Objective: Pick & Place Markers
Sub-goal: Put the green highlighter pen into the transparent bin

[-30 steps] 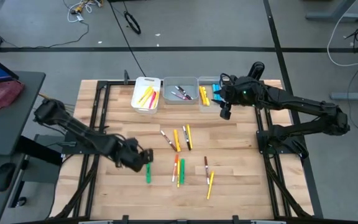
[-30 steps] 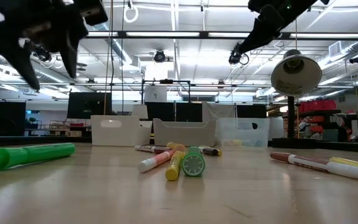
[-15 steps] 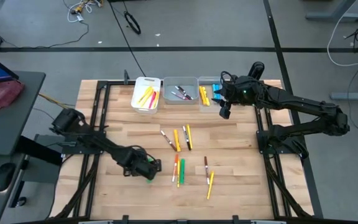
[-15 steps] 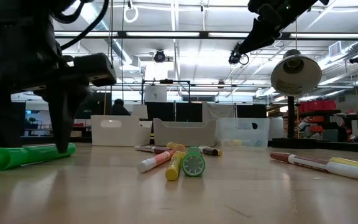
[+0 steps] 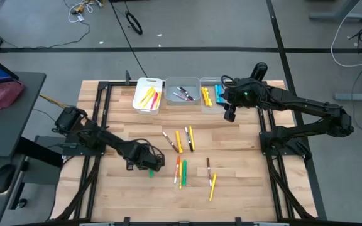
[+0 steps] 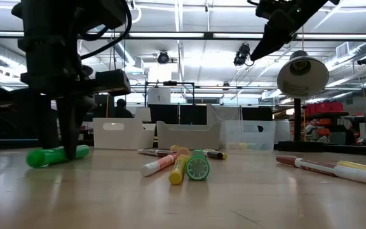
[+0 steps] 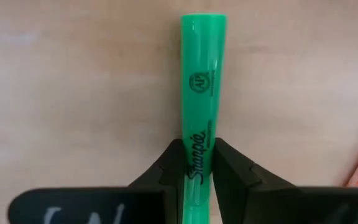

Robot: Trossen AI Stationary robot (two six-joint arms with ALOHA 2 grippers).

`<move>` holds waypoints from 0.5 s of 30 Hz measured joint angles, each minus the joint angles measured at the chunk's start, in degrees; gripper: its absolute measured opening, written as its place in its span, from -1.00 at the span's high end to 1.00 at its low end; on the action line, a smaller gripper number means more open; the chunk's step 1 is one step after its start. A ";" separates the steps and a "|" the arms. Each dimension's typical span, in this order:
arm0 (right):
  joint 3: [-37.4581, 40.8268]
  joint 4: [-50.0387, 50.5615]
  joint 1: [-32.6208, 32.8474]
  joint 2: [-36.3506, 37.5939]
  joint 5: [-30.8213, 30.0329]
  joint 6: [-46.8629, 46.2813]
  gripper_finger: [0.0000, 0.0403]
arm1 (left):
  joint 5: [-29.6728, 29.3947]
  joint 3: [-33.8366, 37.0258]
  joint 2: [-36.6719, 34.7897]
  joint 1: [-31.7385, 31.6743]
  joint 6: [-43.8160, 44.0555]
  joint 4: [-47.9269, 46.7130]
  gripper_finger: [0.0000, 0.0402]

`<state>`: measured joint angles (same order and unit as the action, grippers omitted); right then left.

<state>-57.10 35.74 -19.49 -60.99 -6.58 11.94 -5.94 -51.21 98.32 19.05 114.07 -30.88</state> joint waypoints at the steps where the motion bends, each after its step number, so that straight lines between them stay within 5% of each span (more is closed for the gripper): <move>1: 0.00 0.56 0.00 0.00 0.06 0.51 0.19 | -0.39 -0.18 -0.71 -0.48 -0.58 -0.03 0.71; 9: 0.00 1.06 -0.24 -0.03 11.63 0.27 0.19 | -20.89 -4.31 -9.92 -5.42 -9.65 1.64 0.71; 12: 0.00 -1.29 -0.24 -0.34 14.14 -2.45 0.19 | -27.32 -4.91 -13.45 -9.70 -21.06 11.27 0.71; 15: 0.01 -4.88 -0.25 -1.11 15.20 -7.78 0.19 | -27.79 -5.02 -15.94 -14.55 -34.91 24.20 0.71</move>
<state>-57.09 30.86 -19.73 -62.10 8.61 4.16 -33.73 -56.23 82.39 4.50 79.17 -6.68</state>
